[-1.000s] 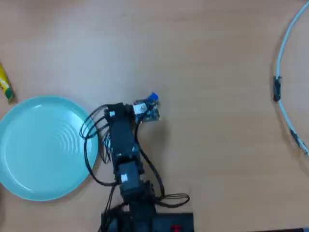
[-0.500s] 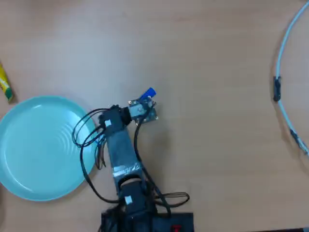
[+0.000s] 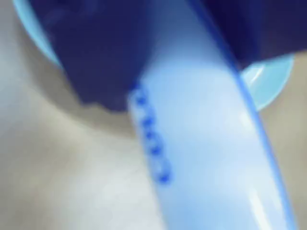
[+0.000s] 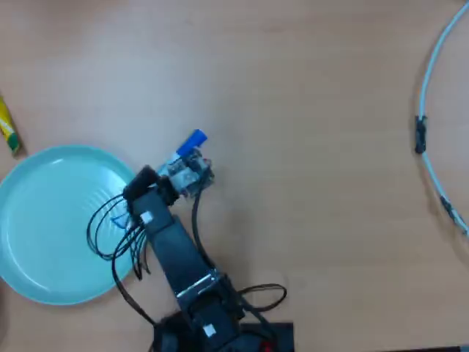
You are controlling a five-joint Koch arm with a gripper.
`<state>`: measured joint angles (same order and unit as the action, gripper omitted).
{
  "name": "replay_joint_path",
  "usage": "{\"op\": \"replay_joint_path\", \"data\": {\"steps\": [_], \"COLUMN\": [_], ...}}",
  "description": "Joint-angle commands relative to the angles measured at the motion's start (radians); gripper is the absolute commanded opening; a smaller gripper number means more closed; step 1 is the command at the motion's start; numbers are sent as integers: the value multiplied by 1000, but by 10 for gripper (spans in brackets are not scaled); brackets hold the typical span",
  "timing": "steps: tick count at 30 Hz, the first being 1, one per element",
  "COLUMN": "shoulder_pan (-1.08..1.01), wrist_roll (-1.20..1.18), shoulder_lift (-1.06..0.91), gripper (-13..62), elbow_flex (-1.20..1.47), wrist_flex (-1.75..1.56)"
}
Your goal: Pick up the blue pen and put it in the green bowl
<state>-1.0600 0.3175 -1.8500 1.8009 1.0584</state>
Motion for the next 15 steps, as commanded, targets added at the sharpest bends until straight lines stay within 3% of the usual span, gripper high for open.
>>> {"op": "replay_joint_path", "data": {"steps": [1, 8, 15], "shoulder_pan": [43, 196, 354], "wrist_roll": [-26, -29, -74], "shoulder_lift": [-44, -43, -43], "gripper": [-71, -71, -71], "elbow_flex": [-23, 86, 67], "wrist_flex": [-204, -474, -508]}}
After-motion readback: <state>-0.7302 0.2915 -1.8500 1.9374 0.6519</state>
